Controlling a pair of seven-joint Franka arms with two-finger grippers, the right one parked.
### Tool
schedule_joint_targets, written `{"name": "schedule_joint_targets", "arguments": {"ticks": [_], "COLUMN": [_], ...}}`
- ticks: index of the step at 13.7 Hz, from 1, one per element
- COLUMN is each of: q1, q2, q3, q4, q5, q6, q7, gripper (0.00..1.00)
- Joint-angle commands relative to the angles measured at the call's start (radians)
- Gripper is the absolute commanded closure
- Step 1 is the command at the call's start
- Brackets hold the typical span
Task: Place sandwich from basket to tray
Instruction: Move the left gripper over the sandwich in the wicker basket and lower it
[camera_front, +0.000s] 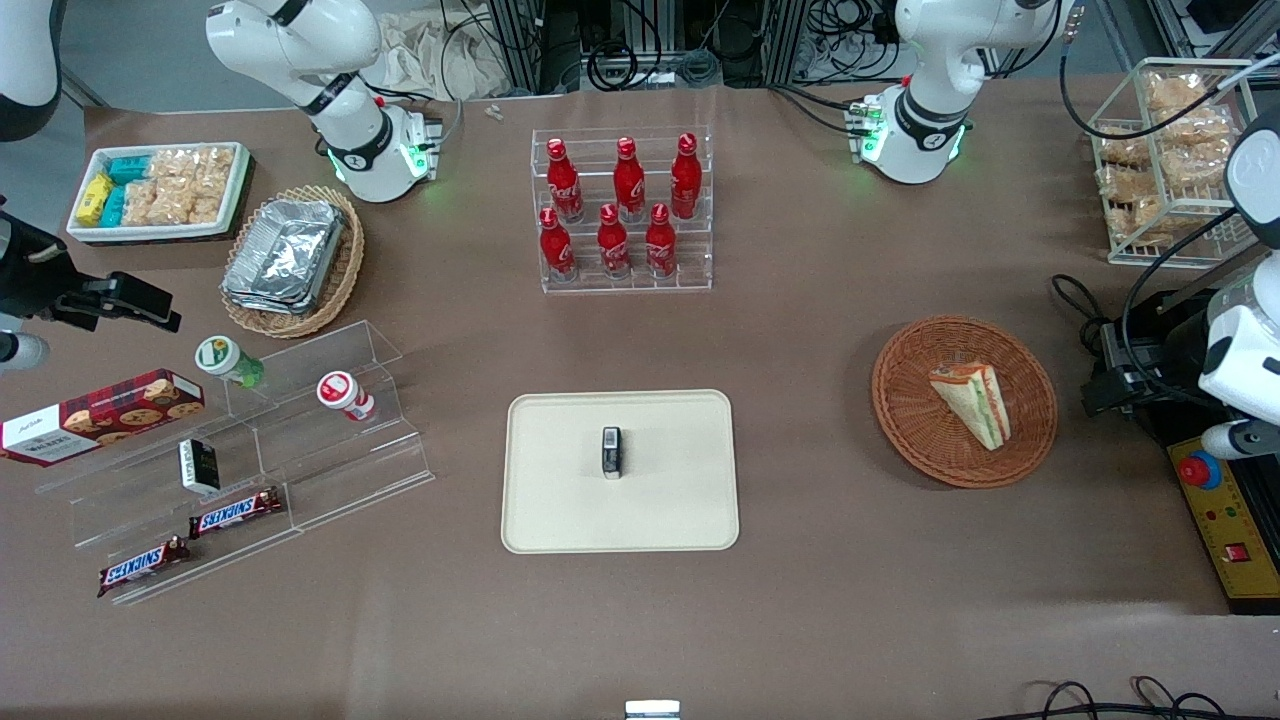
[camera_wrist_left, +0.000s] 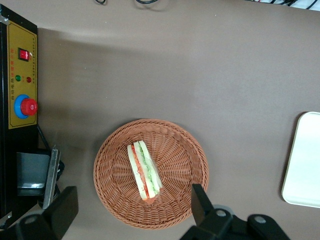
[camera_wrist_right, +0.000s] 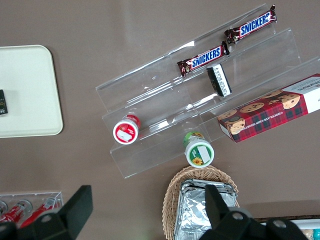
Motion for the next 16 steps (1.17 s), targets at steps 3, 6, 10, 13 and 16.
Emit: {"name": "schedule_joint_targets", "arguments": {"ticks": [3,6,10,13,16], "q1": [-0.026,-0.038,-0.043,-0.033,-0.033], "q2": [0.021,0.023,0.023,0.011,0.009], "q3": [0.001,0.001,0.001,0.009,0.009], "q4": [0.040,-0.007,-0.076,-0.186,-0.283], "q5": [0.024,0.026,0.024,0.027,0.027], "q6": [-0.018,-0.021,-0.004,0.074,0.159], "q7": [-0.026,-0.137,-0.395,-0.446,-0.546], "gripper": [0.00,0.00,0.00,0.00,0.00]}}
